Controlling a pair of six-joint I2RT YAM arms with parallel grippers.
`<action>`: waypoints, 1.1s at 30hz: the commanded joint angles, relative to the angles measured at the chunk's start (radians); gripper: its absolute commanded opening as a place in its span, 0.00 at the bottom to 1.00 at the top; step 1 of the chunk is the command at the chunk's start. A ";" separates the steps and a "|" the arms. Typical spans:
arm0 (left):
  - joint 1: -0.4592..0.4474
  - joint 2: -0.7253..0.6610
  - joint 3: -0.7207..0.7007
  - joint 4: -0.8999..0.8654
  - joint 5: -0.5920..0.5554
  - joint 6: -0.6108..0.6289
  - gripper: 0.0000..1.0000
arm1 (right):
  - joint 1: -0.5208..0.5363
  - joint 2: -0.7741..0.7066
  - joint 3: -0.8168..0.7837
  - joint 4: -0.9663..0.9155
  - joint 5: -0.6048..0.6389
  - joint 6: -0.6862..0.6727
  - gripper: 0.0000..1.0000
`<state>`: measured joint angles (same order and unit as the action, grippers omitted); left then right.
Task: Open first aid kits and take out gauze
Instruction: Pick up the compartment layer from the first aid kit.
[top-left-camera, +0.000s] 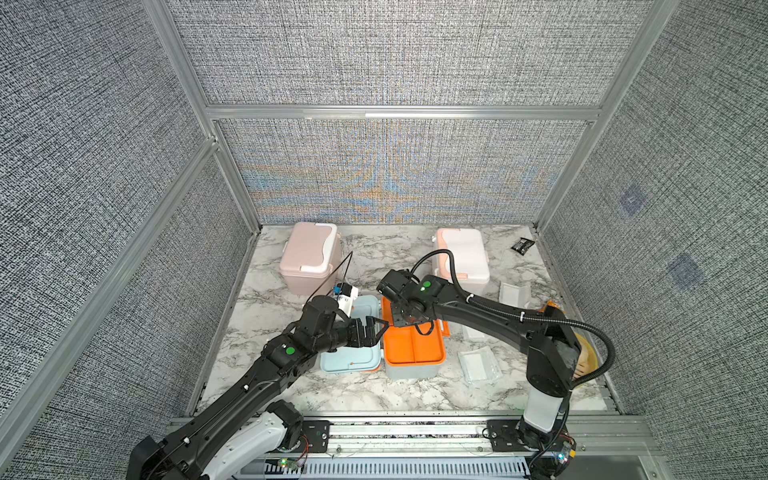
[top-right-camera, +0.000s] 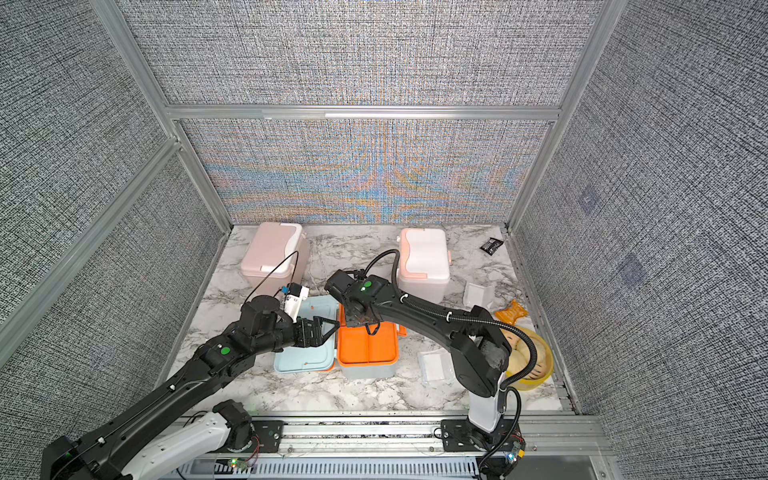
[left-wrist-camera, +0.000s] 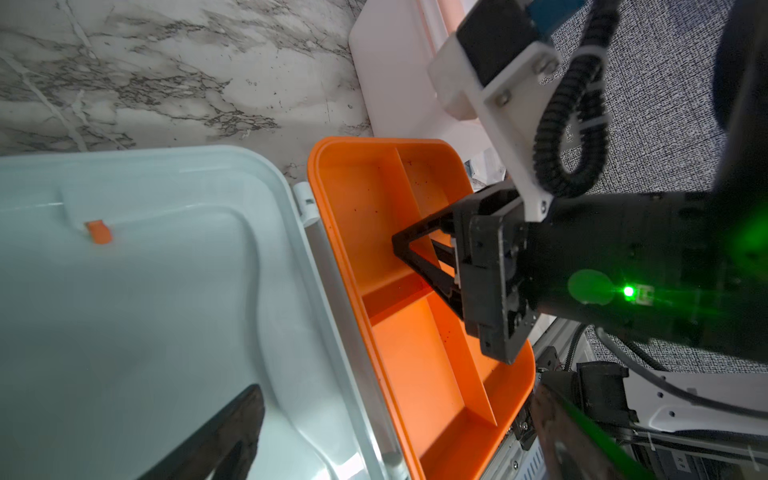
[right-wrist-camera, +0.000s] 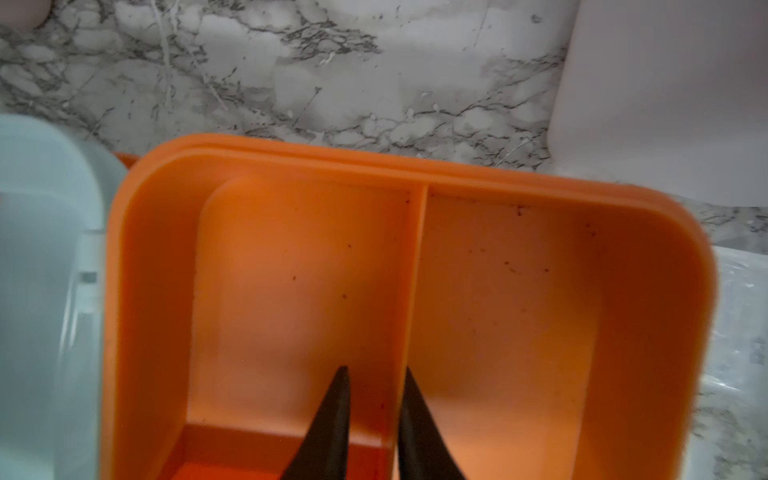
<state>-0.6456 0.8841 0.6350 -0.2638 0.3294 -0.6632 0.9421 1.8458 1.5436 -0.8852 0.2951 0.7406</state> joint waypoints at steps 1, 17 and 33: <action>0.000 -0.005 -0.002 0.010 0.012 -0.009 1.00 | 0.003 0.024 -0.007 -0.034 -0.022 0.046 0.12; 0.000 -0.028 0.024 -0.013 0.001 -0.006 1.00 | 0.008 -0.074 0.013 -0.015 0.036 0.052 0.00; 0.000 -0.057 0.020 -0.021 0.001 -0.013 1.00 | 0.014 -0.214 -0.052 0.082 0.034 0.046 0.00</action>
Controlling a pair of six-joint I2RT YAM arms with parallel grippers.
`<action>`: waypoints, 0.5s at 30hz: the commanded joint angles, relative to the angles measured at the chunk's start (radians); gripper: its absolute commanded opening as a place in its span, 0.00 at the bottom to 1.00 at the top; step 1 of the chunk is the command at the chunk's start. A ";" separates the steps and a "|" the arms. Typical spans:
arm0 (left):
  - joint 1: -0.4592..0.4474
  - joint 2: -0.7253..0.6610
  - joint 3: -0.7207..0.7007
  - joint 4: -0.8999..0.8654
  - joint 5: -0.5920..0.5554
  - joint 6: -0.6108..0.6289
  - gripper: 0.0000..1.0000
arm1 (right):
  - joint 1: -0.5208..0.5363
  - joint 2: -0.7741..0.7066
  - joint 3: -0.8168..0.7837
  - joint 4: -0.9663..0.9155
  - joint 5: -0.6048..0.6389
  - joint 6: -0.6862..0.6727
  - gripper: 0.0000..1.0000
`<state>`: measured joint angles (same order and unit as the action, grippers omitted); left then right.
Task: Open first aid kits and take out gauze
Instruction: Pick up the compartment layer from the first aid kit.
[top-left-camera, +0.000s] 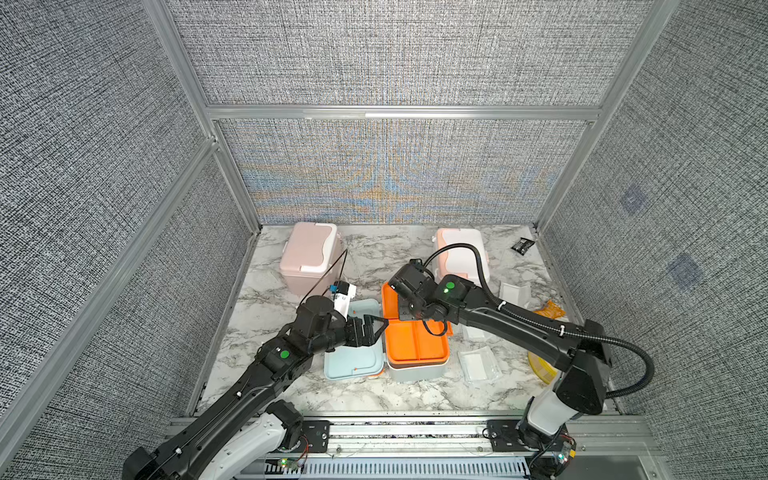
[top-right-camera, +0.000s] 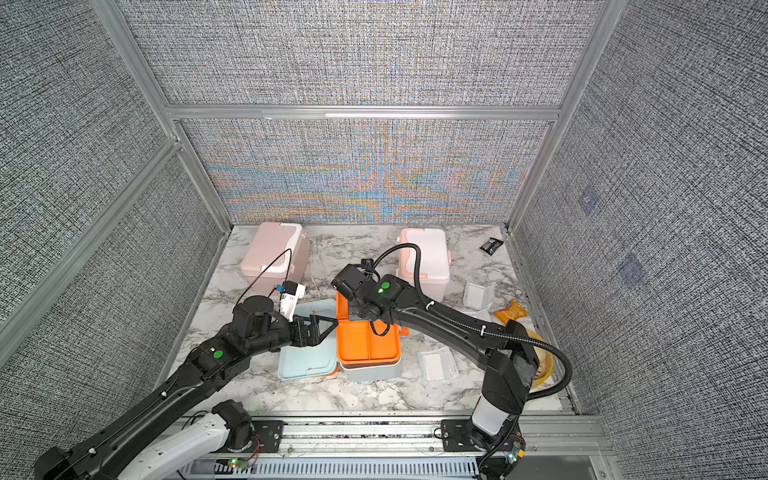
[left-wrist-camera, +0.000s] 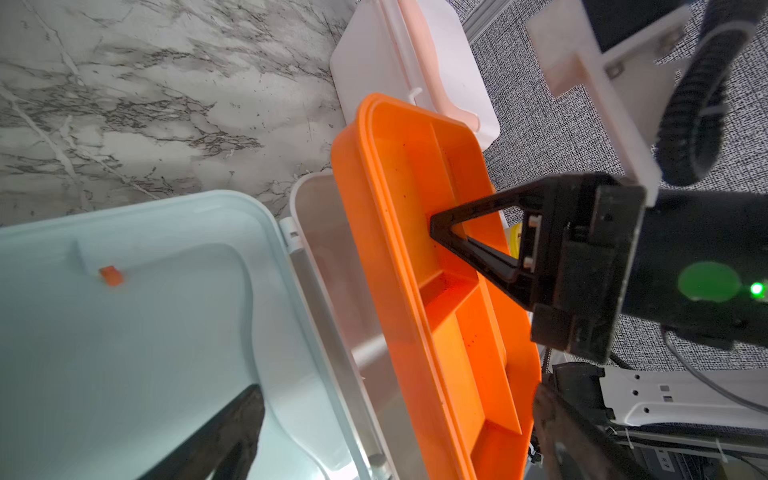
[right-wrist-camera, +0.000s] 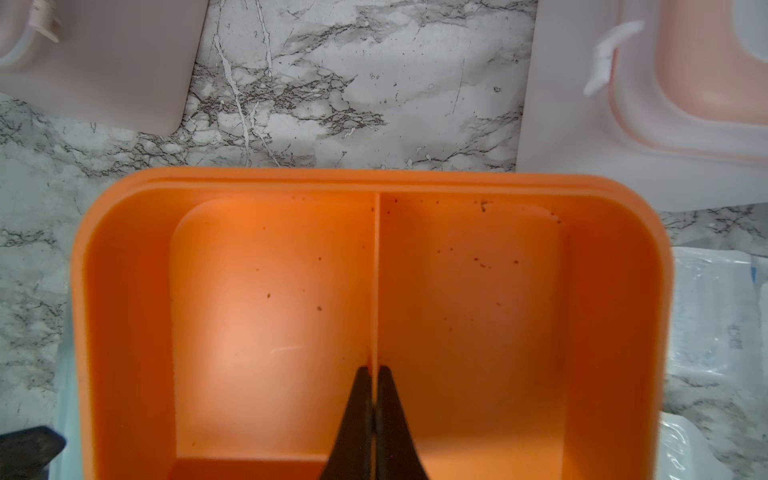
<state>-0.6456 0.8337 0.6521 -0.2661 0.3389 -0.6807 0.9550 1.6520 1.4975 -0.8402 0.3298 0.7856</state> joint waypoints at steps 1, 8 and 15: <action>0.000 -0.012 0.004 -0.022 -0.011 0.004 1.00 | 0.001 -0.031 -0.009 0.041 -0.002 0.000 0.00; 0.001 -0.084 0.019 -0.030 -0.053 0.015 1.00 | 0.000 -0.225 -0.133 0.216 -0.016 -0.041 0.00; 0.001 -0.126 0.067 -0.071 -0.100 0.050 1.00 | -0.033 -0.513 -0.339 0.407 -0.027 -0.093 0.00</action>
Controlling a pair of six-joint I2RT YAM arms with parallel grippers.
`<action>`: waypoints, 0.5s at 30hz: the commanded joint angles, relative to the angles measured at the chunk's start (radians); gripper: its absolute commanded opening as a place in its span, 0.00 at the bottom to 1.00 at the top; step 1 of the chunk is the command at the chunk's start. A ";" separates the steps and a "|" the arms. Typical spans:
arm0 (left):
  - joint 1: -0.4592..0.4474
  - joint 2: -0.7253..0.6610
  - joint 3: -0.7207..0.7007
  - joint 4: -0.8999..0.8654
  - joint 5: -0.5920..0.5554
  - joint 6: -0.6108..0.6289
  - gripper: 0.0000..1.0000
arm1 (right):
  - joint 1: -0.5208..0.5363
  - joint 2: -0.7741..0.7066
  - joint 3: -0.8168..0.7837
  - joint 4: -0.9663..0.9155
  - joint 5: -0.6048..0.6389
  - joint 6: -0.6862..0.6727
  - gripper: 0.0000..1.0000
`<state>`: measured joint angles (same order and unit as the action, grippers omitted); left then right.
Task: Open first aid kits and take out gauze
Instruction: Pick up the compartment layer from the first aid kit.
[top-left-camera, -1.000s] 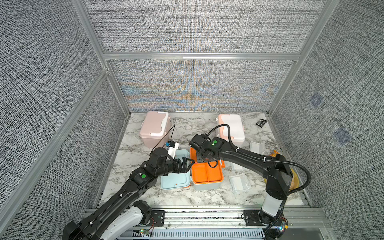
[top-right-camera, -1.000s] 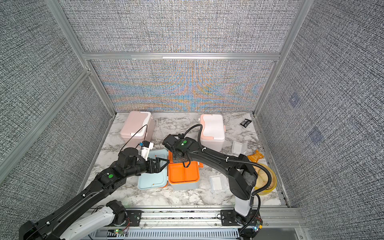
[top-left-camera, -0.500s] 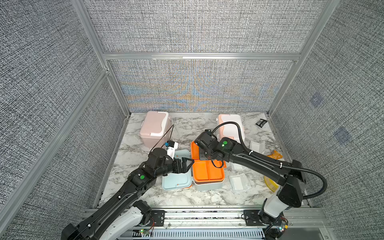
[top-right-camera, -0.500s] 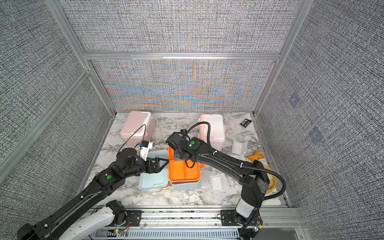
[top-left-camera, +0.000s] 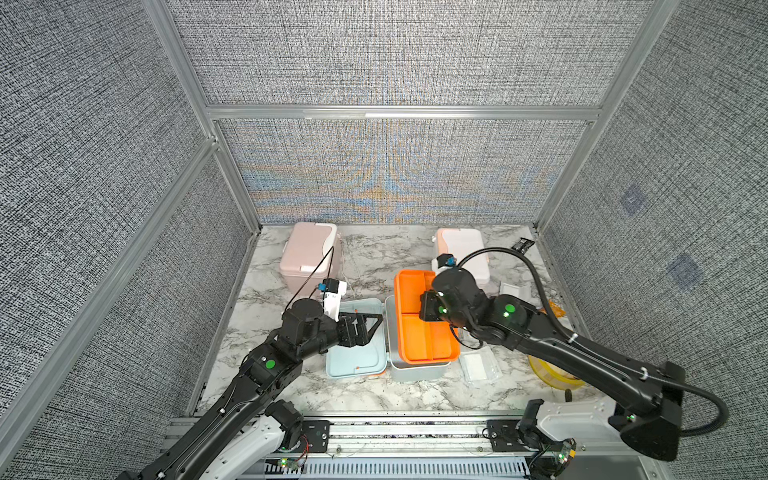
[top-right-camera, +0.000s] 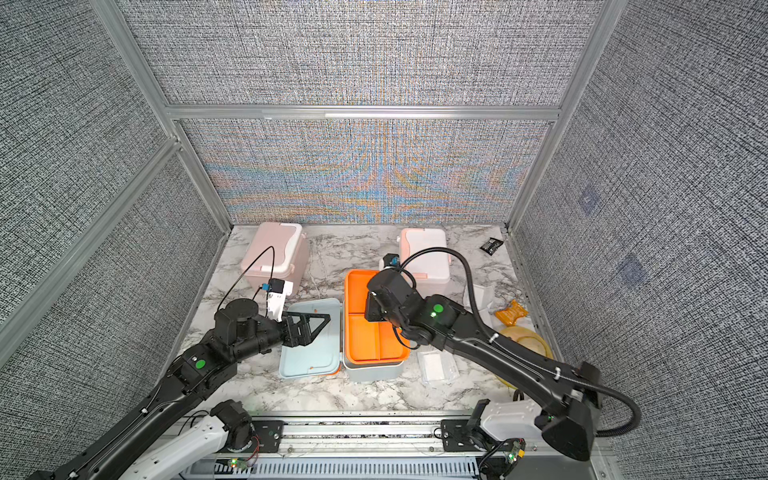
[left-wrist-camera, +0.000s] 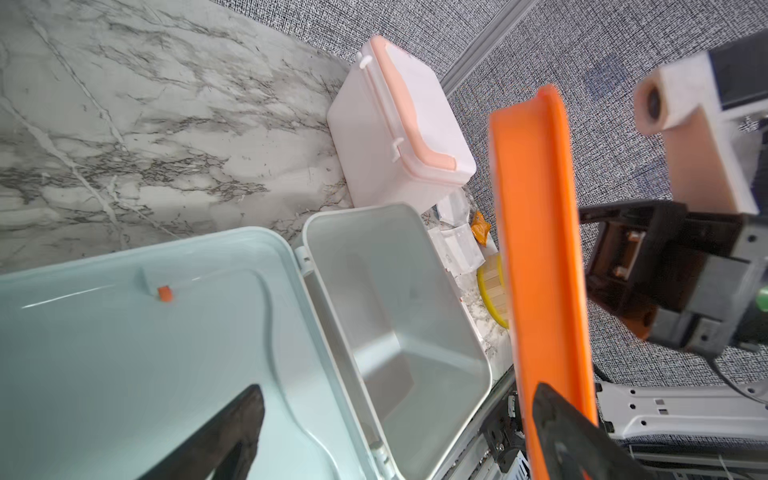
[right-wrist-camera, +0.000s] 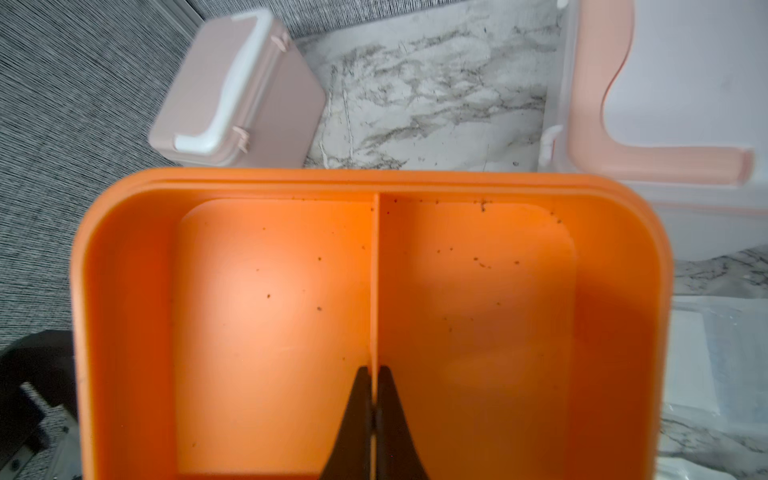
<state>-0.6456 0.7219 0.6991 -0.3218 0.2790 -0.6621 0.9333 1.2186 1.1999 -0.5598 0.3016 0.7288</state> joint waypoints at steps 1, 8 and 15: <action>0.000 -0.024 0.026 -0.022 -0.049 0.038 1.00 | -0.018 -0.117 -0.064 0.137 0.003 -0.045 0.00; 0.001 -0.193 0.020 -0.013 -0.162 0.065 1.00 | -0.074 -0.478 -0.246 0.148 0.093 -0.129 0.00; 0.000 -0.415 -0.056 0.030 -0.245 0.055 1.00 | -0.087 -0.813 -0.354 0.055 0.238 -0.169 0.00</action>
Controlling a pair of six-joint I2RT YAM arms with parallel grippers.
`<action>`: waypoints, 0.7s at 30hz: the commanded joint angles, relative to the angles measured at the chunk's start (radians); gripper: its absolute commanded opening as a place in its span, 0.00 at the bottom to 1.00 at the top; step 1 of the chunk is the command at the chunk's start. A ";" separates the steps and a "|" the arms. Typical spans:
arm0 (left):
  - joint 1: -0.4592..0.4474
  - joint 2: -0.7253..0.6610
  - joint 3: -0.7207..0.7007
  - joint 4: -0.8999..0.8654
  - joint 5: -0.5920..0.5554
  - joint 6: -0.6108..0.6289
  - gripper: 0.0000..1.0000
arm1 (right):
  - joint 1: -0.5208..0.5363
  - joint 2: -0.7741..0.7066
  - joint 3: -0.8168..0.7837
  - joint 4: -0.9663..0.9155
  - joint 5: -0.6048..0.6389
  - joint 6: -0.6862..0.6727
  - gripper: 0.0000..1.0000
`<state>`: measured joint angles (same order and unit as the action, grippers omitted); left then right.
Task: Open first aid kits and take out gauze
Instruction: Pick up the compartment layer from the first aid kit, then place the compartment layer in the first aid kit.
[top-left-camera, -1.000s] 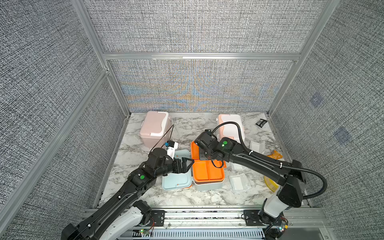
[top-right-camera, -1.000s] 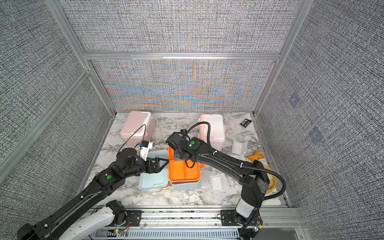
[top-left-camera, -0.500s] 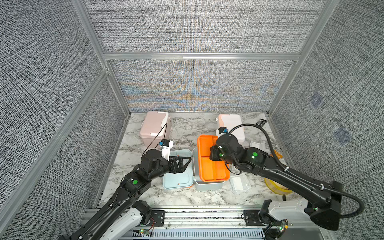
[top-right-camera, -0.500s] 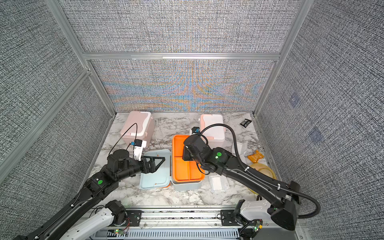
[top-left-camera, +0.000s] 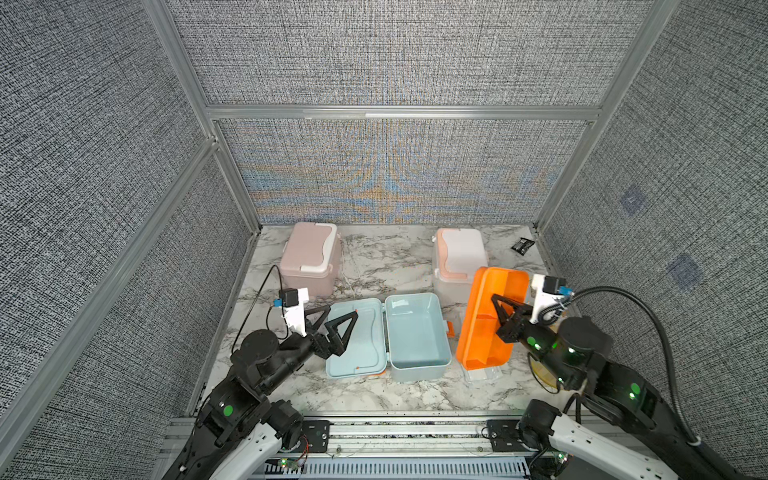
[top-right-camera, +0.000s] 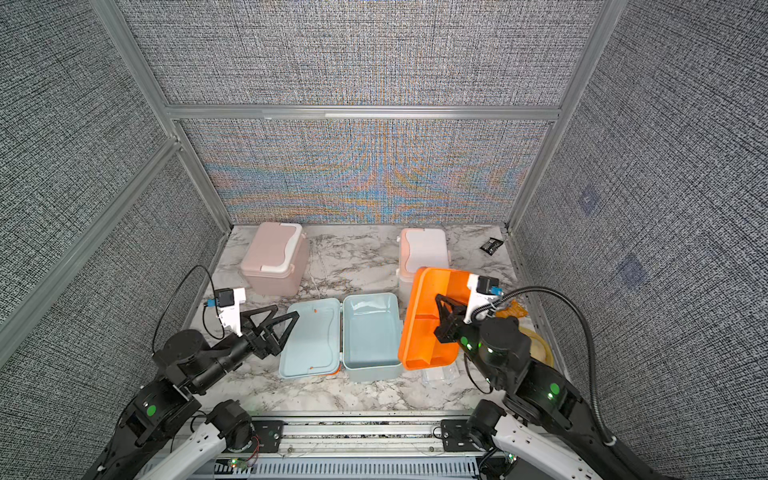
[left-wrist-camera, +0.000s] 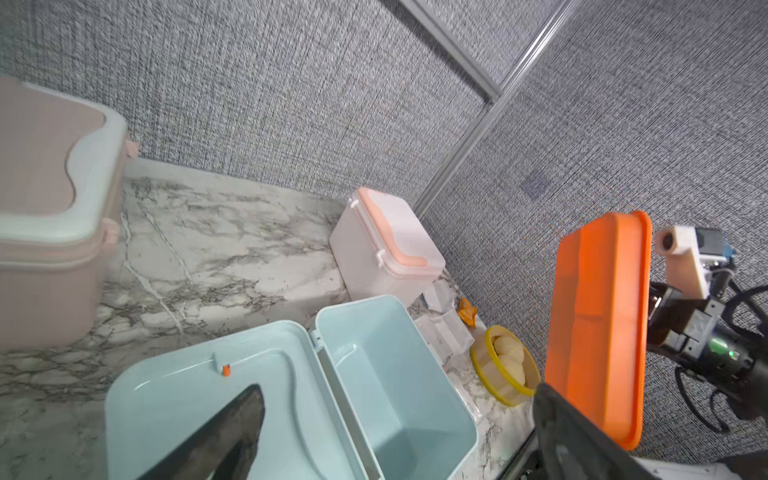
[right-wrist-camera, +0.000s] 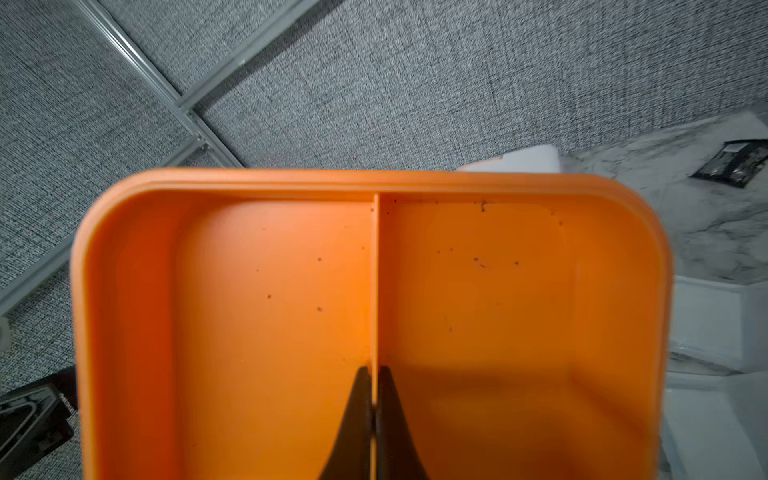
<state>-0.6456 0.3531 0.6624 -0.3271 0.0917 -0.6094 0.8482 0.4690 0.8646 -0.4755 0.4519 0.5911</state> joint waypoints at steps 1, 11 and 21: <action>0.001 -0.073 -0.029 0.040 -0.070 -0.002 1.00 | -0.001 -0.095 -0.027 -0.044 0.100 -0.033 0.00; 0.000 -0.050 -0.044 0.026 -0.073 -0.045 1.00 | -0.001 -0.028 0.008 -0.063 0.052 -0.015 0.00; 0.000 0.393 0.092 -0.089 0.117 -0.051 1.00 | -0.004 0.459 0.262 -0.106 -0.174 0.016 0.00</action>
<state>-0.6456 0.6918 0.7395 -0.3607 0.1276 -0.6548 0.8448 0.8364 1.0668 -0.5579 0.3820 0.5900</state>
